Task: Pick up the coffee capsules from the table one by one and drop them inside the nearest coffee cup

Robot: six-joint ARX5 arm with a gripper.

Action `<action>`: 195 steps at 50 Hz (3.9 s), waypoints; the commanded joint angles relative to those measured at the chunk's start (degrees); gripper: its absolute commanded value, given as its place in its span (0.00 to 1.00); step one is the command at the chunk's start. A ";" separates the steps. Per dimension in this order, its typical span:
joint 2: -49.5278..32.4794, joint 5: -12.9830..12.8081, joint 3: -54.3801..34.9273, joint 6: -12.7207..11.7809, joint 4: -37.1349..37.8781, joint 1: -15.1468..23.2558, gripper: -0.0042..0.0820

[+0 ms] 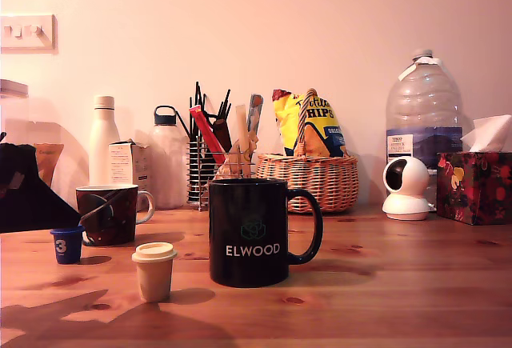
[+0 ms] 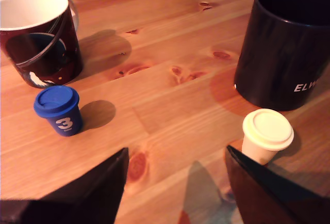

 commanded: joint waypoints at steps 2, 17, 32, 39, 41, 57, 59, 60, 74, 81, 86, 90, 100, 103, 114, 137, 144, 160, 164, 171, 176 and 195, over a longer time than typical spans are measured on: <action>-0.42 -0.20 -0.72 -0.68 -0.37 0.28 0.63; -0.42 -0.22 -0.72 -0.63 -0.44 0.28 0.63; -1.51 -0.20 -0.72 -0.59 -0.57 0.26 0.63; -3.72 0.00 -0.72 -0.59 -2.27 0.22 0.63; -4.61 0.02 -0.72 -0.55 -3.28 0.22 0.63; -13.25 4.42 -0.72 -0.59 -12.90 -2.21 0.63; -13.60 4.98 -0.72 -0.57 -13.73 -2.86 0.63; -13.62 5.11 -0.72 -0.57 -14.05 -3.19 0.63; -11.47 5.44 -0.72 0.96 -14.01 -7.04 0.63; -7.23 6.05 -0.72 1.03 -10.58 -8.07 0.63; -4.57 6.03 -0.72 1.42 -7.63 -8.37 0.63; -2.78 6.01 -0.72 1.60 -5.66 -8.39 0.63; 1.60 5.99 -0.68 2.01 -1.29 -8.39 0.63; 3.23 5.99 -0.66 1.99 0.33 -8.39 0.63; 9.53 6.01 -0.07 1.99 6.01 -8.39 0.63; 20.70 6.91 5.22 2.01 10.19 -9.62 0.63; 23.58 6.91 6.29 2.01 11.89 -9.70 0.63; 29.66 6.88 9.07 2.43 14.40 -9.90 0.63; 30.84 6.88 9.55 2.43 14.97 -9.90 0.63; 32.24 6.91 10.45 2.40 15.04 -9.90 0.63; 32.63 6.91 10.80 2.43 15.04 -9.90 0.63; 32.63 7.52 10.84 2.54 15.06 -9.90 0.45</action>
